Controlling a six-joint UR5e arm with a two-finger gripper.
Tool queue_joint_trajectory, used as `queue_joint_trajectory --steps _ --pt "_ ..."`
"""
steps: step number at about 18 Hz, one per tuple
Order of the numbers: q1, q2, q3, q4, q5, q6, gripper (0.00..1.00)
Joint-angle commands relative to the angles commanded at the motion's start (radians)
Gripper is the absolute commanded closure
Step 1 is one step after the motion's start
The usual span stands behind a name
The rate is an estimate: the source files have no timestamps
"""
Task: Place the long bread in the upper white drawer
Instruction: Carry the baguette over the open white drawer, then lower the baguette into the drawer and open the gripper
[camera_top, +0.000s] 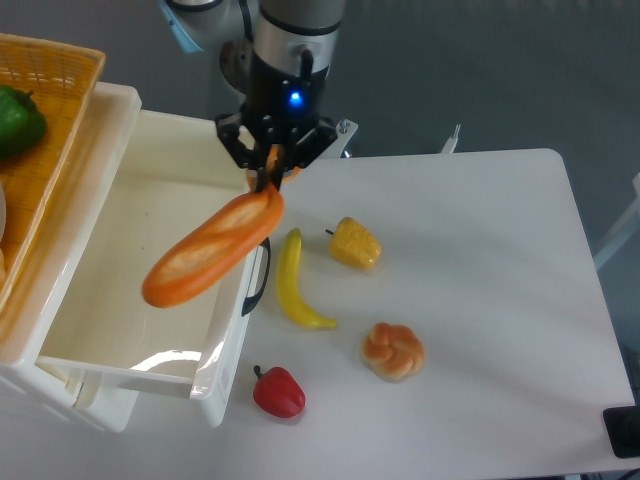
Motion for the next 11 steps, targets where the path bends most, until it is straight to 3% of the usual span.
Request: queue_joint_trajectory --steps 9,11 --pt "-0.054 -0.005 -0.032 0.006 -0.014 0.011 0.89" --pt "-0.06 -0.006 -0.032 0.009 -0.014 0.014 0.79"
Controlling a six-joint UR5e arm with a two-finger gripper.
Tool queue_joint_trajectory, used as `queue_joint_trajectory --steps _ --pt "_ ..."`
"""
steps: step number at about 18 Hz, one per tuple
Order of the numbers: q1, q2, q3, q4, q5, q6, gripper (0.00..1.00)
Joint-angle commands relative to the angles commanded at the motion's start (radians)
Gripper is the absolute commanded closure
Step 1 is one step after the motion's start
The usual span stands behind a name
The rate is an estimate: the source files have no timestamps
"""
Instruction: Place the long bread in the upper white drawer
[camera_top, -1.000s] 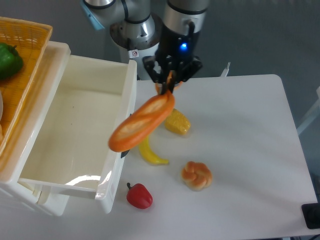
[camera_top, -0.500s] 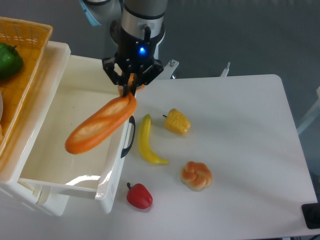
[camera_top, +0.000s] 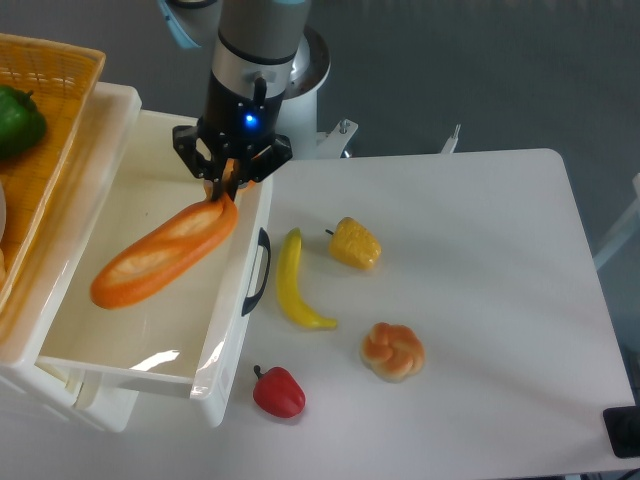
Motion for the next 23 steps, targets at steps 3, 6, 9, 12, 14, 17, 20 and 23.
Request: queue_joint_trajectory --steps 3,6,9,12,14,17,20,23 --pt "-0.003 -0.002 -0.005 0.003 0.002 0.0 0.72" --pt "-0.014 -0.002 -0.011 0.005 0.005 0.0 0.7" --pt "-0.017 -0.002 -0.014 0.005 0.005 0.002 0.69" --pt "-0.017 0.0 -0.014 0.006 0.005 0.002 0.64" --pt "-0.018 0.0 -0.014 0.005 0.003 0.011 0.61" --pt "-0.018 0.0 -0.015 0.006 0.003 0.014 0.56" --pt "-0.018 0.0 -0.021 0.009 0.003 0.014 0.53" --pt "-0.02 0.002 -0.025 0.026 0.002 0.012 0.52"
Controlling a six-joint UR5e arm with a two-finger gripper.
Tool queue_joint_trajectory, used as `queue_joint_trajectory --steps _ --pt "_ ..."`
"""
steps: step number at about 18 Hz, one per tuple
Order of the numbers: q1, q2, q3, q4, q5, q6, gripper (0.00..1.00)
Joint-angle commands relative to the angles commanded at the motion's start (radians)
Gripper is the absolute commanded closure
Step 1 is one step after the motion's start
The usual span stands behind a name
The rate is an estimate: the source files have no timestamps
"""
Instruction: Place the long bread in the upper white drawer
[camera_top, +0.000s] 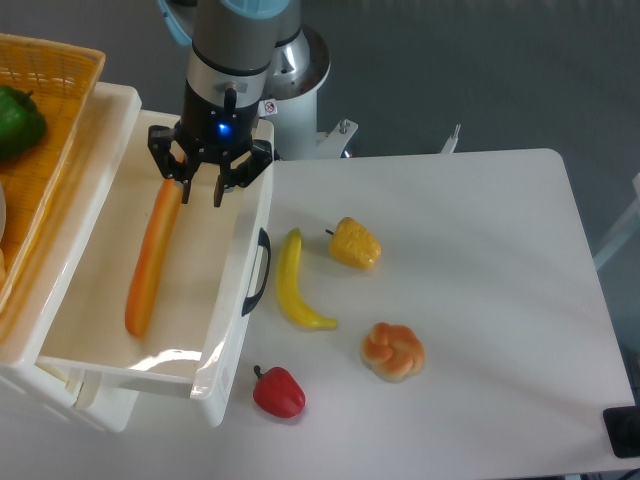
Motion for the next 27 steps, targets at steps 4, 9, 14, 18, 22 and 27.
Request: queue_joint_trajectory --steps 4,9,14,18,22,27 --pt "-0.003 -0.002 0.002 0.014 0.0 0.002 0.51" --pt "0.008 -0.003 0.003 0.031 0.005 0.002 0.51" --pt "0.043 -0.003 0.005 0.041 0.005 0.002 0.52" --pt "0.063 -0.02 0.012 0.045 0.005 0.017 0.64" --pt "0.092 -0.029 0.012 0.045 0.005 0.038 0.64" --pt "0.126 -0.029 0.012 0.045 -0.002 0.066 0.68"
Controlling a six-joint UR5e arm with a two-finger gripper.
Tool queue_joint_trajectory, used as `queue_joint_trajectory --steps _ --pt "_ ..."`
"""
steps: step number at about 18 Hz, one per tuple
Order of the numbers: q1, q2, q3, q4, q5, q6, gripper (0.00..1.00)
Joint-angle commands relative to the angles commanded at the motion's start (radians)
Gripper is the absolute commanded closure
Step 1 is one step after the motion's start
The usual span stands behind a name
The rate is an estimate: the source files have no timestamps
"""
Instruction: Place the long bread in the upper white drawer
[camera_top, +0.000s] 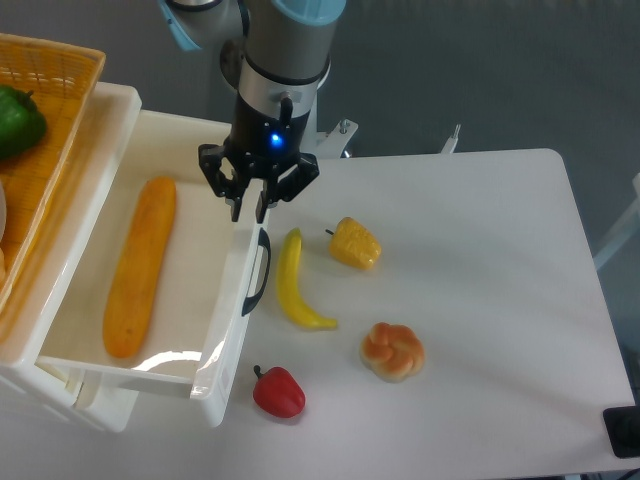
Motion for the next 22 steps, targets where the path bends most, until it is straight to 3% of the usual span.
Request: queue_joint_trajectory --steps 6,12,15,17,19,21,22 --pt "0.005 -0.002 0.006 -0.003 0.006 0.014 0.86" --pt "0.005 -0.005 0.023 -0.003 0.009 0.025 0.88" --pt "0.017 -0.028 0.026 -0.002 0.008 0.026 0.81" --pt "0.029 -0.032 0.028 0.011 0.008 0.041 0.66" --pt "0.054 -0.044 0.028 0.026 0.009 0.066 0.58" --pt "0.066 -0.054 0.028 0.028 0.012 0.087 0.38" --pt "0.074 -0.06 0.028 0.038 0.021 0.094 0.01"
